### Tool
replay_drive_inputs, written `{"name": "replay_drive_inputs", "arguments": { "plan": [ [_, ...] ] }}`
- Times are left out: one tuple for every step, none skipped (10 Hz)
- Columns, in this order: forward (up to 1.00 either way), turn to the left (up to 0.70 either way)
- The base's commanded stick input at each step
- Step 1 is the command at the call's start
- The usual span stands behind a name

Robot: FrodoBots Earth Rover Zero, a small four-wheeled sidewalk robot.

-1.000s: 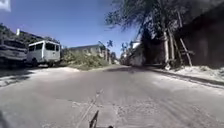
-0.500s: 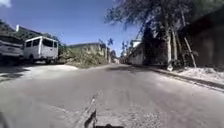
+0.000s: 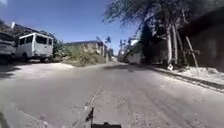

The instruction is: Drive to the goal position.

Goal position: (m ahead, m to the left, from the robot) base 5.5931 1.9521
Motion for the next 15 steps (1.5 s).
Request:
{"name": "replay_drive_inputs", "arguments": {
  "plan": [
    [0.70,-0.35],
    [0.70,-0.35],
    [0.70,-0.35],
    [0.70,-0.35],
    [0.70,-0.32],
    [0.70,-0.14],
    [0.70,-0.03],
    [0.70,-0.03],
    [0.70,-0.03],
    [0.70,-0.03],
    [0.70,-0.02],
    [0.70,0.00],
    [0.70,0.01],
    [0.70,0.02],
    [0.70,0.03]
  ]
}}
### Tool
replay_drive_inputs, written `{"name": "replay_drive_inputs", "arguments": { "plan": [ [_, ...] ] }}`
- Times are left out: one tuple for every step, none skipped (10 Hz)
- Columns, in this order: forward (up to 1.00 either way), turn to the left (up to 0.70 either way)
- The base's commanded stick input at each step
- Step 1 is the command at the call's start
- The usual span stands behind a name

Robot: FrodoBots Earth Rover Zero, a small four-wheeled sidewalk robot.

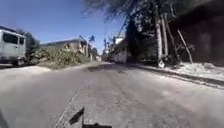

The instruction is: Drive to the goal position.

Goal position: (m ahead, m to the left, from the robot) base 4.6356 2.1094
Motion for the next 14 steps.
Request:
{"name": "replay_drive_inputs", "arguments": {
  "plan": [
    [0.70,0.05],
    [0.70,0.06],
    [0.70,0.07],
    [0.70,0.09],
    [0.70,0.10],
    [0.70,0.11],
    [0.70,0.11],
    [0.70,0.11],
    [0.70,0.11],
    [0.70,0.11],
    [0.70,0.11],
    [0.70,0.11],
    [0.70,0.11],
    [0.70,0.11]
  ]
}}
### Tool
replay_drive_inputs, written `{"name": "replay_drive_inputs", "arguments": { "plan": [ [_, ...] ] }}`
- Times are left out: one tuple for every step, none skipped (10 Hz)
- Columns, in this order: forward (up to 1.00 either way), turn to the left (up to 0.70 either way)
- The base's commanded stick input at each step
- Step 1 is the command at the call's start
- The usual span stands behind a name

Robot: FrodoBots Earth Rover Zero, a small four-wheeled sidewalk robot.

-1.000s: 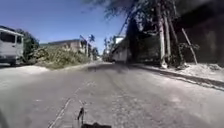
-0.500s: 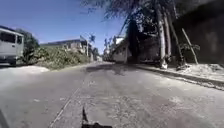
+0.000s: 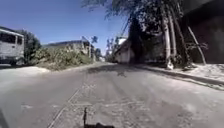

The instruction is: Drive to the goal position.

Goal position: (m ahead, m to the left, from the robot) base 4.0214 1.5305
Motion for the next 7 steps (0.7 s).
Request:
{"name": "replay_drive_inputs", "arguments": {
  "plan": [
    [0.70,0.11],
    [0.70,0.11],
    [0.70,0.11],
    [0.70,0.11],
    [0.70,0.11],
    [0.70,0.11],
    [0.70,0.11]
  ]
}}
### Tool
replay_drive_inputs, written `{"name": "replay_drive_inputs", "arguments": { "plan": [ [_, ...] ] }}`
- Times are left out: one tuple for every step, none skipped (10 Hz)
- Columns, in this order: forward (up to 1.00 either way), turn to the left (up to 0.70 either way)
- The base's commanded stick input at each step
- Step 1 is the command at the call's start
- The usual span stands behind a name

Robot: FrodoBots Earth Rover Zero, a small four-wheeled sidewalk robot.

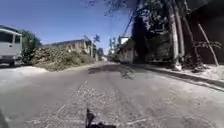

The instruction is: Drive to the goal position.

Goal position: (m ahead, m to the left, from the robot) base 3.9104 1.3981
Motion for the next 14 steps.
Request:
{"name": "replay_drive_inputs", "arguments": {
  "plan": [
    [0.70,0.11],
    [0.70,0.11],
    [0.70,0.11],
    [0.70,0.11],
    [0.70,0.11],
    [0.70,0.11],
    [0.70,0.11],
    [0.70,0.11],
    [0.70,0.11],
    [0.70,0.11],
    [0.70,0.11],
    [0.70,0.11],
    [0.70,0.11],
    [0.70,0.11]
  ]
}}
